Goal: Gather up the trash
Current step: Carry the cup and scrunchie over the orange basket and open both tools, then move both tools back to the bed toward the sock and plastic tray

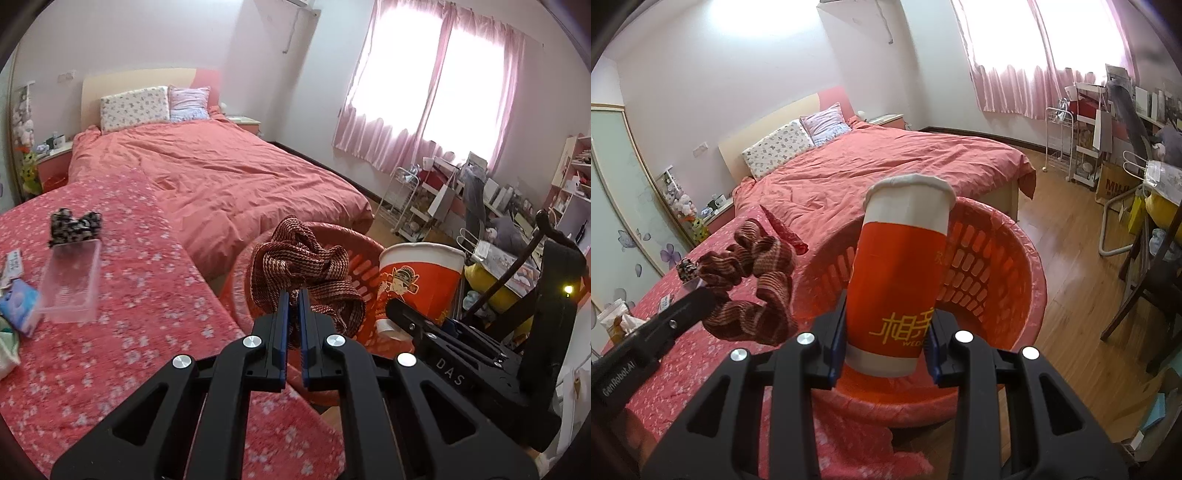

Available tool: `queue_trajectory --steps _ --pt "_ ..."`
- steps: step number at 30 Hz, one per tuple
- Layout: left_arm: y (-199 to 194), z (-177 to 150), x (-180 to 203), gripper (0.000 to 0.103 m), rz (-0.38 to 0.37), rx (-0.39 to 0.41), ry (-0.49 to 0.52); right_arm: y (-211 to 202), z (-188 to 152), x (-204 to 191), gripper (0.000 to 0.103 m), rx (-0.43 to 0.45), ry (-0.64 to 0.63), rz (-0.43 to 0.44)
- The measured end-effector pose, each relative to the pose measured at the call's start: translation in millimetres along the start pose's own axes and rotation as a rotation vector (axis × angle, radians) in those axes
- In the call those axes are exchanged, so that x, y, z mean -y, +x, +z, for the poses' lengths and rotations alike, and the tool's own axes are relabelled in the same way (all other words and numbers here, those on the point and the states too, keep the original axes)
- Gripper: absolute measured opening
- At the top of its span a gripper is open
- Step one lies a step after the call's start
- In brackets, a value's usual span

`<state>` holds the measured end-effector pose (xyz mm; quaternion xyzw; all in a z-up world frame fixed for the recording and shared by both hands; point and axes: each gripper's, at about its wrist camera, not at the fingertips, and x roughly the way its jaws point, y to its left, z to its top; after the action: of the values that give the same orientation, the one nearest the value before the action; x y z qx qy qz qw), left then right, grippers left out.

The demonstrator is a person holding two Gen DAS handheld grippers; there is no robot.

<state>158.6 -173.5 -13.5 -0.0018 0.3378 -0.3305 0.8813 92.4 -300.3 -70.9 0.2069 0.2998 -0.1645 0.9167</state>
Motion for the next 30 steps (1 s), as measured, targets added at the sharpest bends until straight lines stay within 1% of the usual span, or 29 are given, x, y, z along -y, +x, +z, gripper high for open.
queue_trajectory --steps 9,12,15,16,17,19,25,30 --pt "25.9 -2.2 10.2 0.005 -0.022 -0.061 0.015 19.7 3.1 14.8 0.035 -0.005 0.036 -0.015" --pt "35.0 -2.8 10.7 0.006 -0.031 -0.090 0.001 24.2 2.5 16.2 0.038 -0.010 0.042 -0.025" --pt "41.2 -4.5 7.3 0.008 -0.033 -0.120 -0.010 27.1 1.7 18.3 0.049 -0.016 0.045 -0.027" --pt "42.3 -5.0 7.1 0.013 -0.029 -0.128 -0.011 27.2 1.4 19.0 0.051 -0.017 0.047 -0.029" --pt "42.9 -5.3 6.7 0.022 -0.026 -0.134 -0.012 27.4 1.9 20.8 0.052 -0.018 0.049 -0.030" --pt "42.1 -5.7 5.2 0.036 -0.006 -0.134 -0.016 27.8 1.8 24.2 0.054 -0.020 0.055 -0.034" --pt "29.6 -8.9 -8.2 0.041 0.056 -0.131 -0.027 17.5 -0.7 26.1 0.061 -0.007 0.047 -0.062" --pt "8.7 -13.5 -26.8 0.045 0.119 -0.116 -0.027 2.2 -2.5 10.9 0.061 0.004 0.012 -0.055"
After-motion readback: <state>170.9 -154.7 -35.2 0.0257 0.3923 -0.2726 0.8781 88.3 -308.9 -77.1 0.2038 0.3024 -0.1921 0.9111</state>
